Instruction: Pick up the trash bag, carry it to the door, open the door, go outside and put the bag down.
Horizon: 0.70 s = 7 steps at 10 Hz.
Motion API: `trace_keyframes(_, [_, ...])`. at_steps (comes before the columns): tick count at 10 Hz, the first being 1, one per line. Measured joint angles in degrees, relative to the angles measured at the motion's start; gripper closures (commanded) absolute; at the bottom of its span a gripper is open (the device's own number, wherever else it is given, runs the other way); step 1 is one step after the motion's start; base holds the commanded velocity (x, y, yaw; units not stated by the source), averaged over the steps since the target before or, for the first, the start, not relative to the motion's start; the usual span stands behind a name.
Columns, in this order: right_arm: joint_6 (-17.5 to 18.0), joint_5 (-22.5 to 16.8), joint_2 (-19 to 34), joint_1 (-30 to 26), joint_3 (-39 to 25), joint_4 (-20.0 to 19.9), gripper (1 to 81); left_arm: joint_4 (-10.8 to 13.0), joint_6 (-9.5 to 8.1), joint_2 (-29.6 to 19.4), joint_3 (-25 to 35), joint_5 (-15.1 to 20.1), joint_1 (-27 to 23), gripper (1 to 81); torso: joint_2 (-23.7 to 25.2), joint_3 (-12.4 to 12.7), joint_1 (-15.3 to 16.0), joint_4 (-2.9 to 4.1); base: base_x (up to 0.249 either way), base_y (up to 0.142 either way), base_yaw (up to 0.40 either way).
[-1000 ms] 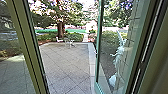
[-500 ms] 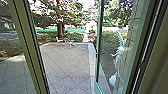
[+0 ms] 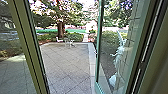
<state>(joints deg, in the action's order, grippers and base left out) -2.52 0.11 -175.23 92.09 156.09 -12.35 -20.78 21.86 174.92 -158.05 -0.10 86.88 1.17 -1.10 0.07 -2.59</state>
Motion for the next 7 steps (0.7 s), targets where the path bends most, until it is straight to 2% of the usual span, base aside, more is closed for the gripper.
trace_keyframes(2, [0.0,0.2,0.0,0.0,0.0,0.0,1.0,0.0,0.00,0.0,0.0,0.0,0.0,81.1,0.0,0.0,0.0,0.00,0.000,0.000,0.000])
trace_keyframes(7, [0.0,0.4,0.0,-0.1,0.0,0.0,1.0,0.0,0.00,0.0,0.0,0.0,-0.1,81.1,0.0,0.0,0.0,0.00,0.074,0.000,0.000])
